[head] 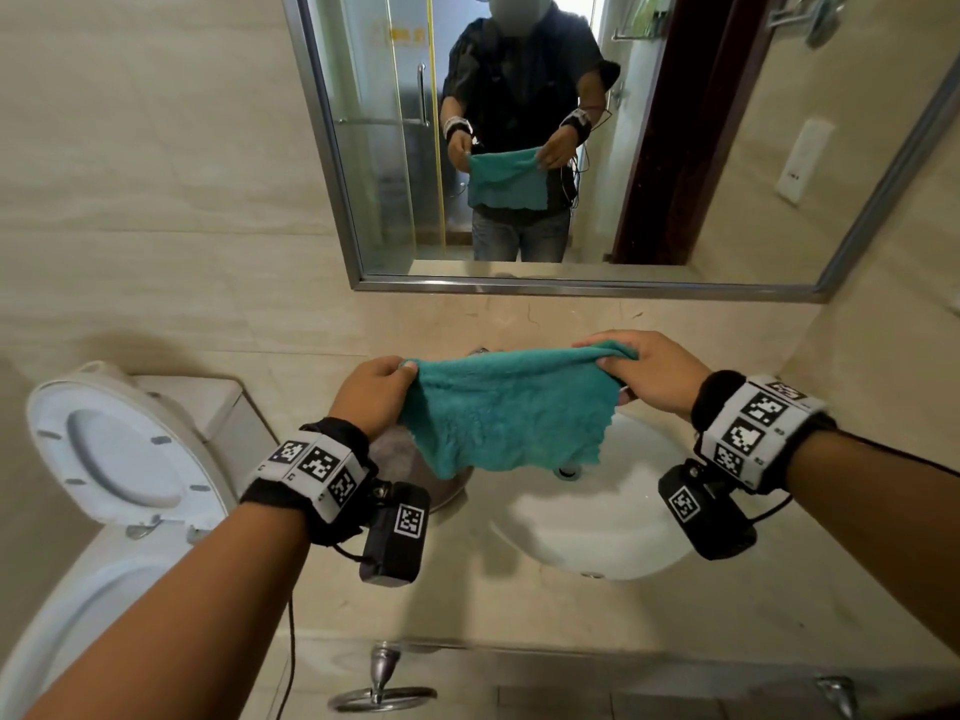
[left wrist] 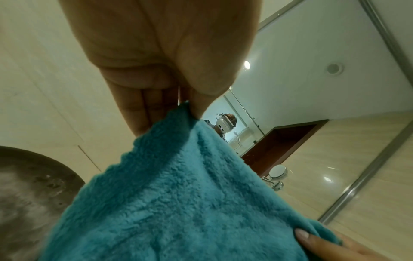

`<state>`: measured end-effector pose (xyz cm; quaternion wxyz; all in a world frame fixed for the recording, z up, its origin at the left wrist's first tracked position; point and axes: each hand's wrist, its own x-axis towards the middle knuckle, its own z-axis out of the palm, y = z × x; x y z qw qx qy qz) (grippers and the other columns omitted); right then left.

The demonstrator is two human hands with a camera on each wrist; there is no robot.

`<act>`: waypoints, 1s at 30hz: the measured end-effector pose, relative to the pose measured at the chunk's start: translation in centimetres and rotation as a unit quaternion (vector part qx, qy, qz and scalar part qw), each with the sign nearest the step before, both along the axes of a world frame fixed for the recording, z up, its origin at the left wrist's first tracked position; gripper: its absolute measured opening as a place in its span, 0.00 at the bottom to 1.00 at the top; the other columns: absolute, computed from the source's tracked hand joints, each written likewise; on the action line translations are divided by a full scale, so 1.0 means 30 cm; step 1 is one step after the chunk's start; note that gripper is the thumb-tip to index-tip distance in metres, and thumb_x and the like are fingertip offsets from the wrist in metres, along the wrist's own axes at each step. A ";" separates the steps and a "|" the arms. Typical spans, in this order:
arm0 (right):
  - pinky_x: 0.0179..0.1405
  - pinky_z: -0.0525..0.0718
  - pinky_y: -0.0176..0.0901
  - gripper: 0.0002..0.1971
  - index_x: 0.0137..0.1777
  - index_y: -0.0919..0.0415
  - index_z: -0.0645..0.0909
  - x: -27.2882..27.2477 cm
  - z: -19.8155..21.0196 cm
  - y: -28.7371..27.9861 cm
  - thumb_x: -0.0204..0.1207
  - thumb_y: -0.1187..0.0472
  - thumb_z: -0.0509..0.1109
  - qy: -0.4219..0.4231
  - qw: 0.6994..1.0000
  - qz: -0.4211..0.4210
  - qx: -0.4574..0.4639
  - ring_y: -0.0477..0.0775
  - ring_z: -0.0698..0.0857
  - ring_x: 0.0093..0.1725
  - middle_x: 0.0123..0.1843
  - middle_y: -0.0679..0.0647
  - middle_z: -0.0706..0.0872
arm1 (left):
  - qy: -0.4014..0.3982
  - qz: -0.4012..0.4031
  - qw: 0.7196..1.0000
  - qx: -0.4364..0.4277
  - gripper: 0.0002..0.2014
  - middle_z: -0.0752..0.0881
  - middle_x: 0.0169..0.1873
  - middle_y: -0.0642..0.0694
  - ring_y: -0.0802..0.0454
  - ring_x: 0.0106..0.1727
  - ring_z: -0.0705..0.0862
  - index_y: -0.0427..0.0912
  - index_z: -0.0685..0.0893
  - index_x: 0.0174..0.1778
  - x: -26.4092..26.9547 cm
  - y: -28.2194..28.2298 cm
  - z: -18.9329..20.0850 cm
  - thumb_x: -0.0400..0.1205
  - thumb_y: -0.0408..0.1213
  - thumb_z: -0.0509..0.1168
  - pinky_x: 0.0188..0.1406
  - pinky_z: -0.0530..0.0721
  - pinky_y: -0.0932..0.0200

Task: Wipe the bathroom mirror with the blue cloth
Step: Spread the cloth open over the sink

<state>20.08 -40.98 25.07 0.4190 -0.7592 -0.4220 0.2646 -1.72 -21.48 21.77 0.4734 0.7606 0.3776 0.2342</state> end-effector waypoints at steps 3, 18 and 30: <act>0.43 0.85 0.44 0.13 0.65 0.57 0.77 0.015 -0.011 0.023 0.81 0.64 0.63 -0.028 0.999 -0.027 0.001 0.54 0.84 0.52 0.55 0.55 0.83 | -0.001 0.031 0.999 0.024 0.02 0.83 0.36 0.42 0.44 0.40 0.82 0.43 0.79 0.46 -0.001 -0.002 -0.008 0.82 0.37 0.63 0.47 0.84 0.44; 0.51 0.80 0.39 0.18 0.62 0.55 0.83 0.052 -0.019 0.050 0.72 0.70 0.72 -0.110 0.993 -0.050 0.008 0.51 0.82 0.52 0.55 0.52 0.83 | 0.035 -0.029 0.995 0.089 0.12 0.85 0.48 0.48 0.53 0.47 0.83 0.42 0.85 0.56 -0.002 -0.003 0.030 0.77 0.30 0.70 0.42 0.83 0.65; 0.42 0.83 0.38 0.10 0.53 0.55 0.85 0.062 0.014 0.026 0.72 0.63 0.75 -0.102 0.995 -0.002 -0.017 0.47 0.83 0.39 0.40 0.50 0.85 | 0.075 -0.036 0.975 0.208 0.12 0.81 0.30 0.43 0.52 0.31 0.76 0.39 0.81 0.35 -0.010 0.014 0.065 0.83 0.41 0.64 0.26 0.70 0.66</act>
